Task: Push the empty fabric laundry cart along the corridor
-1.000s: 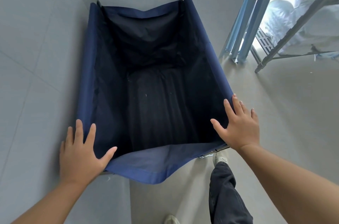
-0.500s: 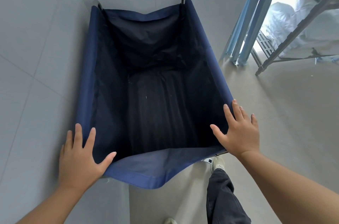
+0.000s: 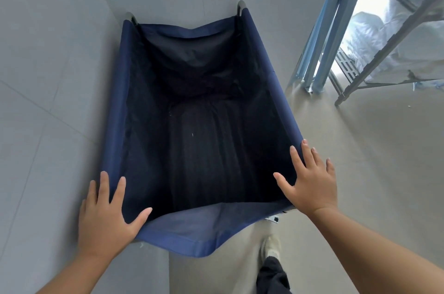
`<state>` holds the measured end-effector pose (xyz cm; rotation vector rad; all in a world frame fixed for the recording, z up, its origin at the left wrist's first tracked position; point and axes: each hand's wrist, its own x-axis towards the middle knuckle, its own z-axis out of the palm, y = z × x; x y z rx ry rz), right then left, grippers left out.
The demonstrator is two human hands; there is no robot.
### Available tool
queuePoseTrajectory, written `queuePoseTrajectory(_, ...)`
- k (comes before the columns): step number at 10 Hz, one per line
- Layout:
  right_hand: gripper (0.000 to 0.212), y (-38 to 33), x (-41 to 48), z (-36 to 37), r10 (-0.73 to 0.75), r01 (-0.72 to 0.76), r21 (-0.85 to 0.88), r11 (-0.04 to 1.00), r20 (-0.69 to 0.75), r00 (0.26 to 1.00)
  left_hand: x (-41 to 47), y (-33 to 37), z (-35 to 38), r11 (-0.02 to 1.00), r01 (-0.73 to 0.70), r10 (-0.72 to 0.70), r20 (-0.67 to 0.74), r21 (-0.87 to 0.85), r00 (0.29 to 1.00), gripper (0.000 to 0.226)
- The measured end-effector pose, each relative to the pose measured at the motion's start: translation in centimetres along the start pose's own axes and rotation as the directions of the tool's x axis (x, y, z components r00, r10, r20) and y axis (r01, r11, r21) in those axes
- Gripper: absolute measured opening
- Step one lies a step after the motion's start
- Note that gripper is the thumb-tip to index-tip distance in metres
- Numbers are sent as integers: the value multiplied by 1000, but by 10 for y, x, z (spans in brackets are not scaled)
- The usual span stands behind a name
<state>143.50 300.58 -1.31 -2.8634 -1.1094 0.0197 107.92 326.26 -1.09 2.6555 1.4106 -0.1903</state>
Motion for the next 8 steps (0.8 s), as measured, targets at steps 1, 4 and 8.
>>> queuePoseTrajectory(1, 81, 0, 0, 0, -5, 5, 17, 1000, 0, 1000, -1, 0, -1, 1000, 18, -18, 14, -4, 1000, 112)
queuePoseTrajectory(4, 88, -4, 1, -19, 22, -23, 6, 1000, 129, 991, -6, 12, -25, 989, 145, -142, 122, -17, 982, 129)
queuePoseTrajectory(8, 84, -60, 0, -146, -113, 108, 273, 956, -1, 994, -51, 110, -125, 971, 8, -34, -106, -240, 994, 105)
